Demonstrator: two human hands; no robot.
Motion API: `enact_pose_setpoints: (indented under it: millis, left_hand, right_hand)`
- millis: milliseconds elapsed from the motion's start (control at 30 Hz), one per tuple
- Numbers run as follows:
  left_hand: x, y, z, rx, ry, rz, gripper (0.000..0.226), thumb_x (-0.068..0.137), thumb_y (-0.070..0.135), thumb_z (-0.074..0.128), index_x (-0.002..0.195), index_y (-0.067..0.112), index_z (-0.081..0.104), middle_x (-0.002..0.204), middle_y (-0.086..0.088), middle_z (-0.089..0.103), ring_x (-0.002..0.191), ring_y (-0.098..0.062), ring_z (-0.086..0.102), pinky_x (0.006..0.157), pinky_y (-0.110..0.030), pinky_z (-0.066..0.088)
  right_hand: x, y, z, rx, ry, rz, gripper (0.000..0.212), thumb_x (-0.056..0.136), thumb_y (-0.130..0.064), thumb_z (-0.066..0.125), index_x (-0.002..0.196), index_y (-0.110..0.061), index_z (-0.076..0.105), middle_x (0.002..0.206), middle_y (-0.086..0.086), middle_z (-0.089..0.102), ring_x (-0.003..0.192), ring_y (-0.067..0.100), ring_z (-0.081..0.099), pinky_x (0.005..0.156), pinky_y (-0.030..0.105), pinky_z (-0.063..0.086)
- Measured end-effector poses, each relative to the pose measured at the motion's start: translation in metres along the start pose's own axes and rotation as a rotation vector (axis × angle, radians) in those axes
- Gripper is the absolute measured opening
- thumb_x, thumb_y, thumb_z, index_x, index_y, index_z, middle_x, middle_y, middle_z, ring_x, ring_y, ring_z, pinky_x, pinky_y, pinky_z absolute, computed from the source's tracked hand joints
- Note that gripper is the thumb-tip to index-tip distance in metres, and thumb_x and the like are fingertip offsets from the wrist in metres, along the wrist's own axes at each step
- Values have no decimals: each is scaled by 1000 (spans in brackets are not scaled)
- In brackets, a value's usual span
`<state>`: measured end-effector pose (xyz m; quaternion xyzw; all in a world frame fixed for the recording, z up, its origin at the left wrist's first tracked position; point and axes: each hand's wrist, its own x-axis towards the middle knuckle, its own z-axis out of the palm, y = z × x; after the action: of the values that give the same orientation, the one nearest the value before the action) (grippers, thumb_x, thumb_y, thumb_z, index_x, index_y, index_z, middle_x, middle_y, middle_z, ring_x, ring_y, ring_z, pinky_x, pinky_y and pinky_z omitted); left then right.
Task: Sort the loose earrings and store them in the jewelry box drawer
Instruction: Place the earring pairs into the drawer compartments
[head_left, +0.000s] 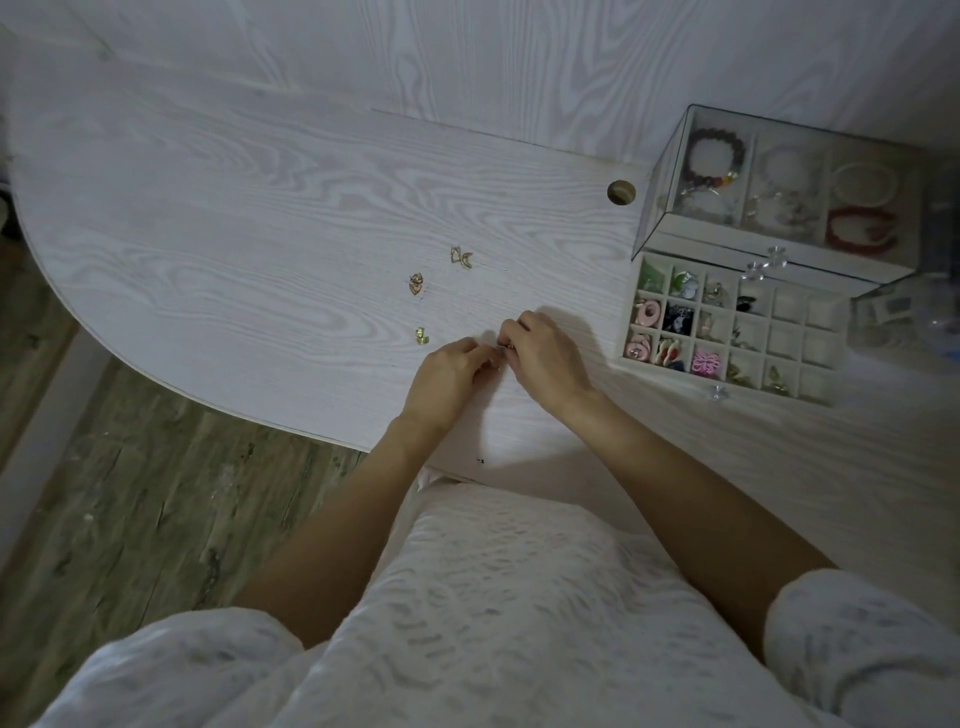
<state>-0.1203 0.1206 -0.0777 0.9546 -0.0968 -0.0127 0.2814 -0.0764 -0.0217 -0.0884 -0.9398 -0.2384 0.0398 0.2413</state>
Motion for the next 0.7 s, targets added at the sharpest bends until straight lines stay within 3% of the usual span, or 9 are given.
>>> enact_pose_setpoints:
  millis: [200,533,700]
  left_hand:
    - [4,1,0,19,-19,61,21,84,15,51,91,9,70,79,-11,68,63,-26,63,56,-35,54]
    - [1,0,-5,-89,18,-131,12,80,6,65,84,13,74,78,-7,71,67,-20,64,62,-25,47]
    - [-1,14,0,-208,32,-141,8,78,9,70,83,14,74,83,-4,71,71,-16,66,67,-29,55]
  right_hand:
    - [1,-1,-3,5,-19,9,9,83,1,59,92,-1,63,88,15,62,83,29,57,56,35,47]
    - [-5,2,-10,-14,-49,12,4,86,-3,60,89,-2,62,85,14,61,78,29,57,56,35,47]
    - [-42,16,-48,113,22,218,6,87,-9,60,91,-8,65,89,9,62,75,22,58,62,30,46]
